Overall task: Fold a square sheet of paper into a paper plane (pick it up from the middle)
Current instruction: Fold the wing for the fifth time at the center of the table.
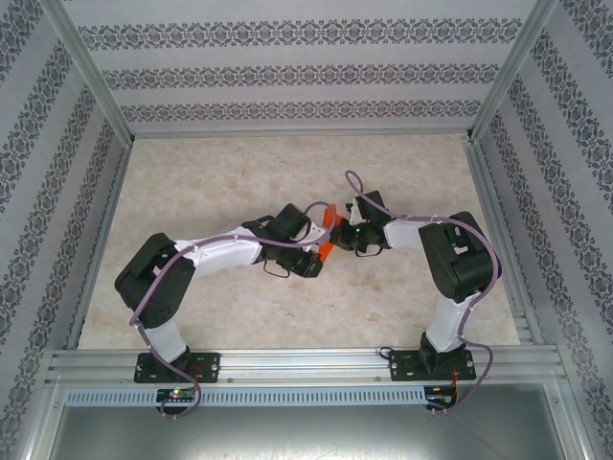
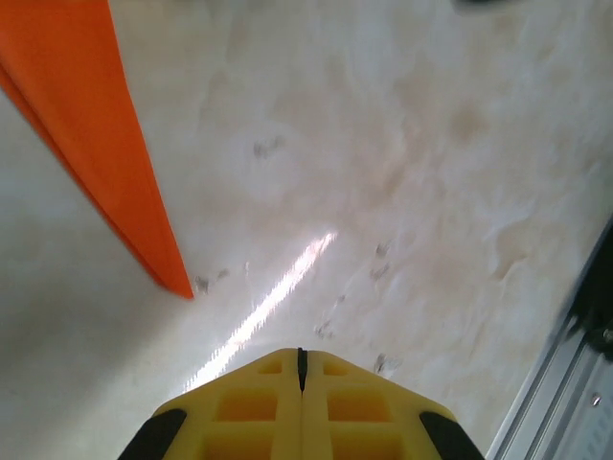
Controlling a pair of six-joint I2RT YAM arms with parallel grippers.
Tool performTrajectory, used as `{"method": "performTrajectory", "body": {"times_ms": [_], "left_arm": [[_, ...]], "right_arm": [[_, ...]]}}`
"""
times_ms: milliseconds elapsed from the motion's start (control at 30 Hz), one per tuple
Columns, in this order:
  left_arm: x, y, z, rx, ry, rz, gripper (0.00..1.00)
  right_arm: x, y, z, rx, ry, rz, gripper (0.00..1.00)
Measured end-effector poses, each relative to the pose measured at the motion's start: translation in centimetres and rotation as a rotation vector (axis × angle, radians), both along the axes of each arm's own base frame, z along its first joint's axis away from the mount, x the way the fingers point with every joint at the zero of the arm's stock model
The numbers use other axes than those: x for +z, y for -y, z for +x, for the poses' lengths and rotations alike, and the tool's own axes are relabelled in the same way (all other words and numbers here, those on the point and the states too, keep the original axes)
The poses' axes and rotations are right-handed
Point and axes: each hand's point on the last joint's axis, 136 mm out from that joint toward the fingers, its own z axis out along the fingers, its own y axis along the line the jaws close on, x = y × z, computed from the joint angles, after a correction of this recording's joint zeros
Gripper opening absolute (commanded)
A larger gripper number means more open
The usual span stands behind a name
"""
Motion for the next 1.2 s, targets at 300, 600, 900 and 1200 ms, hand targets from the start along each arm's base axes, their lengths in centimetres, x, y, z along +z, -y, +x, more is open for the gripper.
{"method": "performTrajectory", "body": {"times_ms": [300,600,900,1200], "left_arm": [[-1.4,0.8,4.0,0.078,0.023,-0.018,0.04],[-4.6,1.0,5.0,0.092,-0.010,0.010,0.03],[-5.3,0.8,5.3,0.099,-0.004,0.017,0.00],[-5.5,0.7,5.3,0.060,0.056,0.002,0.00]], "right_arm": [[0.1,-0.1,0.0,0.000,0.012,0.001,0.05],[0.1,-0.1,0.0,-0.009,0.007,0.006,0.05],[0.3,-0.1,-0.1,-0.033,0.002,0.023,0.06],[1.9,0.1,-1.0,-0.084,-0.007,0.095,0.07]]}}
